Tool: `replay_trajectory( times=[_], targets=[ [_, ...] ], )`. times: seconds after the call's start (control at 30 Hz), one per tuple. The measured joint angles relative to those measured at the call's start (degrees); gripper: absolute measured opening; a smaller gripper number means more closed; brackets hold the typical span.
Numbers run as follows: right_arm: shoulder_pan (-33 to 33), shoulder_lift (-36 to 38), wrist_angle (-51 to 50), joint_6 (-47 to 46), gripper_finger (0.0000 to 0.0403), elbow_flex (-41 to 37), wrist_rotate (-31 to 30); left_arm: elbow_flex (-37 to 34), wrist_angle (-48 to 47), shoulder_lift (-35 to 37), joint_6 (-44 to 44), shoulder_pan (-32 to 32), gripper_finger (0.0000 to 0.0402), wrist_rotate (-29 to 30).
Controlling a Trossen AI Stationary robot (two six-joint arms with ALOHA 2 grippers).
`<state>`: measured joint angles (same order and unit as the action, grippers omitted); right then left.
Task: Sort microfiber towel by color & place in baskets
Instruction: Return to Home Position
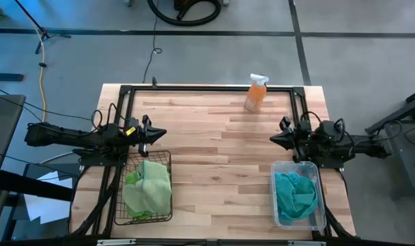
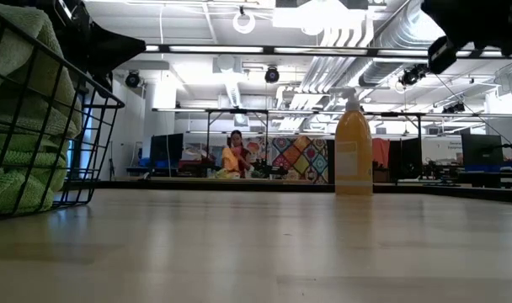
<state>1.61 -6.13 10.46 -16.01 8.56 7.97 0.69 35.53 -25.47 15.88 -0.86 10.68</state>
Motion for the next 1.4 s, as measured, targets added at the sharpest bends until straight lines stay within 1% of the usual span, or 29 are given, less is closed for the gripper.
replay_trajectory(
  times=[0.17, 0.3, 0.33, 0.43, 0.63, 0.73, 1.17, 1.27, 1.37, 1.4],
  targets=[
    [0.0, 3.17, 2.01, 0.0, 0.0, -4.37, -0.02, 0.0, -0.02, 0.0, 0.0, 0.0, 0.0, 0.0],
    [0.0, 3.71, 4.83, 1.66, 0.0, -7.58, -0.93, 0.02, -0.16, 0.0, -0.01, 0.01, 0.0, 0.0],
    [0.0, 3.72, 4.23, 2.47, 0.0, -8.02, -1.11, 0.02, -0.18, 0.0, -0.02, 0.0, 0.0, 0.0],
    [0.0, 3.57, -1.42, 4.71, 0.0, -7.99, -2.45, 0.02, -0.22, 0.0, -0.02, 0.0, 0.0, 0.0],
    [0.0, 3.42, -9.26, 8.94, 0.0, -7.97, -4.15, 0.04, -0.22, 0.0, -0.02, 0.01, 0.0, 0.0],
    [0.0, 2.17, -9.56, 11.05, 0.0, -7.94, -5.06, 0.04, -0.22, 0.0, -0.02, 0.02, 0.0, -0.02],
    [0.0, 1.24, -9.69, 10.23, 0.0, -7.92, -5.03, 0.05, -0.4, 0.02, -0.02, 0.02, 0.0, -0.02],
    [-0.19, 2.67, -9.82, 10.0, 0.0, -7.9, -5.04, 0.07, -3.25, 2.47, 0.0, -0.06, 0.0, -0.02],
    [-0.22, 6.21, -9.69, 10.01, 0.0, -7.89, -5.0, 0.09, -7.36, 7.97, -0.02, 0.03, 0.0, -0.02],
    [-0.09, 6.06, -8.94, 10.01, 0.0, -7.86, -4.93, 0.09, -8.76, 9.81, -0.01, 0.16, 0.0, -0.02]
  ],
)
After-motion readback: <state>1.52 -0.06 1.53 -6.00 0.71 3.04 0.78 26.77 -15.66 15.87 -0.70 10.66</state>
